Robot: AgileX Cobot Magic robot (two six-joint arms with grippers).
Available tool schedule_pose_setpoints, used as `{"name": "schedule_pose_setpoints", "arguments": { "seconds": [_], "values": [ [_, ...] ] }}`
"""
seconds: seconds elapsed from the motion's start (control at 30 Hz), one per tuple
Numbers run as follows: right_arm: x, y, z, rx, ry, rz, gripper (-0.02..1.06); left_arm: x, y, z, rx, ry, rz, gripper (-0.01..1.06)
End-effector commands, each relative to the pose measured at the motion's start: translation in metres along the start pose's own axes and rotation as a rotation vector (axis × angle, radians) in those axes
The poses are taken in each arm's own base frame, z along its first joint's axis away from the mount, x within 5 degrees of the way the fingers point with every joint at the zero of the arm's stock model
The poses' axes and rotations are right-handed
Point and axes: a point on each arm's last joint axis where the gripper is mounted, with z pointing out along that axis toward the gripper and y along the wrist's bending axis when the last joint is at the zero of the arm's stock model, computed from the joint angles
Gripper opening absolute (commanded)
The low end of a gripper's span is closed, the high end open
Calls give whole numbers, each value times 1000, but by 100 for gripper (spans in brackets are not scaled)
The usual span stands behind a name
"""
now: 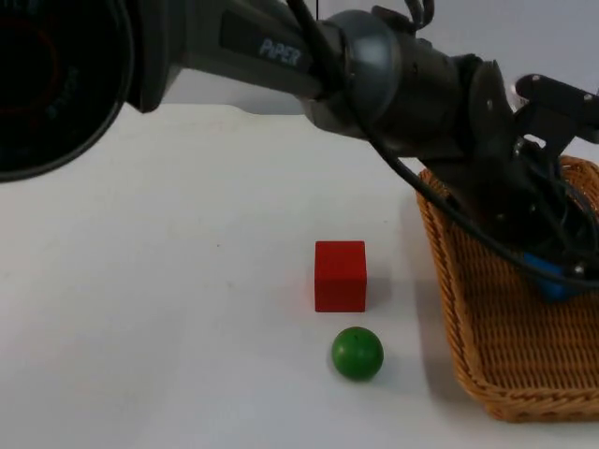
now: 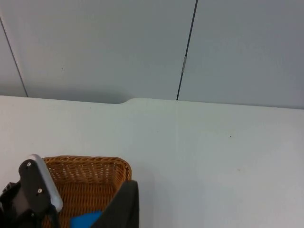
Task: Place all geometric objects except the red cube into the basket.
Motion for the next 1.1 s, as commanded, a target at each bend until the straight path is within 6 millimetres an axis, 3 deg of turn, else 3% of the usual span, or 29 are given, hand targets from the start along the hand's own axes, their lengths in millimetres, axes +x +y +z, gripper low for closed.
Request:
{"name": "schedule_pose_setpoints", "arguments": {
  "seconds": [0.0, 0.03, 0.13, 0.17, 0.23, 0.3, 0.33, 0.37, 0.4, 0.43, 0.47, 0.5, 0.53, 0.63, 0.67, 0.7, 0.77, 0.8, 0.83, 0.9, 0.93, 1.0, 1.03, 1.07],
  "values": [
    [-2, -1, -1, 4, -15, -9, 103, -26, -8, -31, 7, -35, 62, 104],
    [-2, -1, -1, 4, -15, -9, 103, -26, -8, -31, 7, -35, 62, 104],
    [-2, 0, -1, 2, -15, -7, 103, -68, -10, -97, -81, -183, 126, 103],
    [-2, 0, -1, 2, -15, -7, 103, -68, -10, -97, -81, -183, 126, 103],
    [-2, 0, -1, 2, -17, -7, 103, -89, -7, -161, -177, -291, 149, 100],
    [-3, 0, -1, 1, -27, -7, 103, -91, -3, -220, -254, -440, 158, 98],
    [-3, 0, -1, 0, -32, -6, 103, -83, 2, -251, -282, -499, 143, 98],
    [-3, 0, -1, 0, -32, -6, 103, -83, 2, -251, -282, -499, 143, 98],
    [-4, 0, -1, -1, -37, -6, 103, -66, 12, -271, -304, -510, 98, 98],
    [-4, 0, -1, -3, -36, -5, 103, -40, 22, -314, -349, -536, 34, 98],
    [-4, 1, -1, -18, -36, -13, 103, -16, 29, -341, -394, -544, 8, 98],
    [-3, 4, -1, -41, -28, -60, 103, 7, 37, -362, -449, -545, -20, 98],
    [-3, 4, -1, -41, -28, -60, 103, 7, 37, -362, -449, -545, -20, 98],
    [-1, 24, 16, -240, 55, -130, 103, 73, 54, -442, -687, -538, -189, 98],
    [-1, 24, 16, -240, 55, -130, 103, 73, 54, -442, -687, -538, -189, 98],
    [-2, 30, 27, -293, 88, -104, 103, 93, 58, -464, -796, -505, -245, 98],
    [-6, 48, 47, -422, 101, -108, 103, 125, 49, -509, -988, -499, -341, 98],
    [-9, 67, 64, -502, 107, -124, 103, 137, 39, -528, -1068, -529, -378, 98],
    [-8, 86, 74, -554, 128, -165, 103, 147, 30, -542, -1136, -576, -446, 98],
    [-7, 96, 76, -576, 130, -192, 103, 157, 21, -553, -1195, -612, -515, 98],
    [0, 129, 91, -574, 166, -295, 103, 164, 14, -559, -1234, -620, -568, 98],
    [16, 185, 98, -576, 165, -452, 103, 168, 12, -559, -1233, -614, -609, 98],
    [16, 185, 98, -576, 165, -452, 103, 168, 12, -559, -1233, -614, -609, 98],
    [24, 210, 104, -582, 148, -504, 103, 166, 14, -556, -1206, -618, -615, 98]
  ]
}}
